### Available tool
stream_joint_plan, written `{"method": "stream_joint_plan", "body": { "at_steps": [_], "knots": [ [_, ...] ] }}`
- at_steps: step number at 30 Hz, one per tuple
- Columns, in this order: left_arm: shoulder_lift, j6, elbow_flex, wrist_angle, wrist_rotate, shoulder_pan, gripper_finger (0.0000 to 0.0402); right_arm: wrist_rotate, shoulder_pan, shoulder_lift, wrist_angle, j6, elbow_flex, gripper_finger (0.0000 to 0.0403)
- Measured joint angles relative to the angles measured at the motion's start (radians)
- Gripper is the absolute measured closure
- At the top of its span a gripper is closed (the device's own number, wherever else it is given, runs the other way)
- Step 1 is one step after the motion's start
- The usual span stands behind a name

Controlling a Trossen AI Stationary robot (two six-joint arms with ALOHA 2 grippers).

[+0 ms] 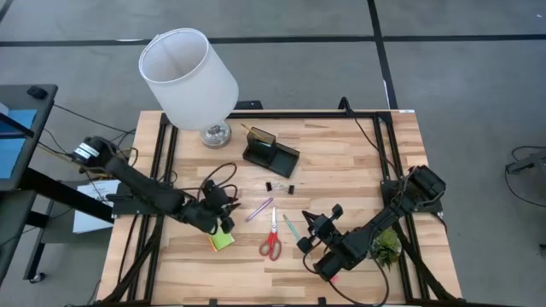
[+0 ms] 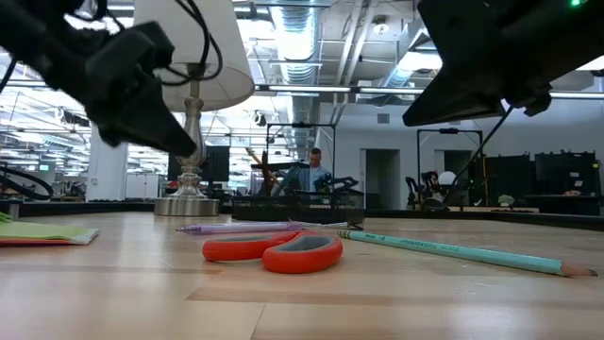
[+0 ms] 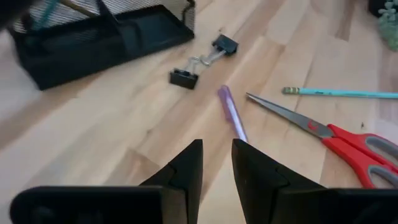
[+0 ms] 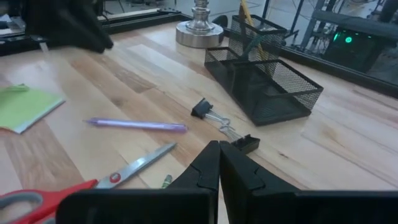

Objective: Pick and place office supplies into organizer
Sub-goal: Put the purple pen into the black desk organizer

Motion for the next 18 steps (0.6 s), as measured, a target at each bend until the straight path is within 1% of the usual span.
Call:
{"method": "stream_joint_plan", "body": {
  "at_steps": [3,7,10,12,15,18],
  "knots": [
    [0.074,-0.011,-0.025,0.108,-0.012,0.0,0.0325,0.0,-0.009,0.0,0.003,0.0,0.0,0.04],
    [0.191,-0.103,-0.025,0.13,-0.019,0.001,0.0325,0.0,-0.023,0.0,0.007,-0.001,0.0,0.04],
    [0.271,-0.111,-0.019,0.137,-0.009,0.009,0.0325,-0.001,-0.035,0.0,0.018,-0.026,0.0,0.04],
    [0.319,-0.115,-0.019,0.195,0.012,0.02,0.0325,-0.003,-0.041,0.0,0.022,-0.046,0.0,0.04],
    [0.357,-0.095,-0.019,0.307,0.021,0.024,0.0325,-0.004,-0.049,0.0,0.026,-0.052,0.0,0.04],
    [0.373,-0.012,-0.018,0.398,0.029,0.024,0.0325,-0.005,-0.058,0.0,0.025,-0.053,0.0,0.04]
  ]
}}
